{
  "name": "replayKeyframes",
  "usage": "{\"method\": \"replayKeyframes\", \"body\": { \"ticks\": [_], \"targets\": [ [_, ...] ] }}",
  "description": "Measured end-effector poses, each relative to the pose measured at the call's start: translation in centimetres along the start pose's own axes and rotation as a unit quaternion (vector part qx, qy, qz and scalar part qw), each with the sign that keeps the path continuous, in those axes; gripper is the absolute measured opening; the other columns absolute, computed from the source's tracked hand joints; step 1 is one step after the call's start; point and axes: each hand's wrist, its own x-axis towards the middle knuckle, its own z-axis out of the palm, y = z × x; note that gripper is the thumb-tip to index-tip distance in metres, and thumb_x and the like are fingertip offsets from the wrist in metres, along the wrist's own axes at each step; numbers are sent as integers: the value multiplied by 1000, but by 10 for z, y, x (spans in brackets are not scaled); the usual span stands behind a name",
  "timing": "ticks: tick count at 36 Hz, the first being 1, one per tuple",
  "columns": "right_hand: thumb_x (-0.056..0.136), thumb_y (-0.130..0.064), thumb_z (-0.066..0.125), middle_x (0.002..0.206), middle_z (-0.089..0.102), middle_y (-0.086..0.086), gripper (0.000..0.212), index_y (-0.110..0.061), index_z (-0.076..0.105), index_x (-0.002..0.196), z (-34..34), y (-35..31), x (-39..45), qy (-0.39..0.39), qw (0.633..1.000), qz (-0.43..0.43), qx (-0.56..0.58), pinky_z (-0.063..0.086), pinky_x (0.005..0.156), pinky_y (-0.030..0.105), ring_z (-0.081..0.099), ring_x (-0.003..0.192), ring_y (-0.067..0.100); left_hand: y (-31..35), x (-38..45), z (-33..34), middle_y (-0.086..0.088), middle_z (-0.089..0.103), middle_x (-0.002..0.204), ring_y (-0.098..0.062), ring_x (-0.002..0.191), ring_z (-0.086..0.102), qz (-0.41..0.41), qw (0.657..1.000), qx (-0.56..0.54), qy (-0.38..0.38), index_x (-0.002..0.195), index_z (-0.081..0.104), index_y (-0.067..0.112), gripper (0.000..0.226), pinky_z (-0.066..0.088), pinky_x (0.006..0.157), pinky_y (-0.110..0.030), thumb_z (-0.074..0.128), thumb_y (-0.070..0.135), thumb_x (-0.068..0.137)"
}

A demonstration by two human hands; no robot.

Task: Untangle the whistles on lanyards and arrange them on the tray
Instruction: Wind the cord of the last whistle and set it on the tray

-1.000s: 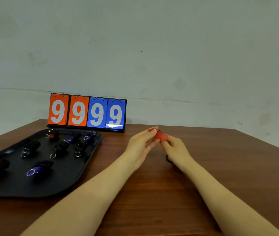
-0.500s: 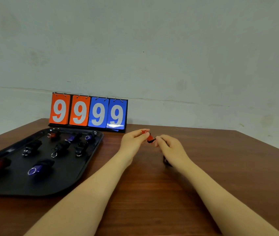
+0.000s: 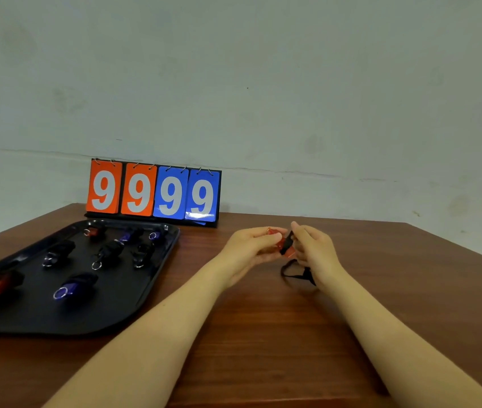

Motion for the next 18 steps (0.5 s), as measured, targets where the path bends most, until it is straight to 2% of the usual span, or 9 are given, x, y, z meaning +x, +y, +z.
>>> {"method": "replayKeyframes", "body": {
  "ticks": [4,6,9,12,16,18],
  "targets": [
    [98,-29,50,48,41,-3,30,-9,69,88,2,2,1,-19,1000,9,-2,26,39,19,32,41,8,-1,0,3,-16,70,110,-28,110,65,-9,991,-126,-33,113,67,3,22,55,90,-32,53,7,96],
    [99,-27,49,49,37,-3,30,-8,64,81,4,4,2,-28,999,26,-2,25,38,18,28,39,7,-1,1,5,-19,68,111,-32,111,64,-11,980,-193,-35,111,66,0,22,54,92,-34,54,5,94],
    [100,-28,45,53,35,-2,33,-12,52,72,9,6,1,-43,998,34,-10,23,38,18,26,41,7,0,2,6,-24,69,105,-32,99,68,-11,959,-281,-18,113,62,-3,23,57,88,-35,54,3,93],
    [100,-36,45,51,36,-5,37,-15,49,70,14,8,1,-48,998,28,-15,23,40,20,26,42,7,-1,3,5,-23,69,106,-29,98,69,-2,955,-296,11,114,64,0,23,58,85,-32,56,5,92],
    [101,-31,42,61,43,4,33,-16,53,73,16,15,2,-63,988,-19,-143,30,43,18,35,49,11,-4,4,2,-18,71,104,-24,97,70,3,957,-285,59,111,66,4,20,58,84,-30,56,6,93],
    [102,-27,39,57,45,0,34,-15,53,73,17,18,1,-83,979,-45,-182,31,45,20,36,46,8,-5,5,1,-15,70,109,-21,98,68,3,963,-254,87,111,67,8,20,57,83,-28,58,10,93]
  ]
}}
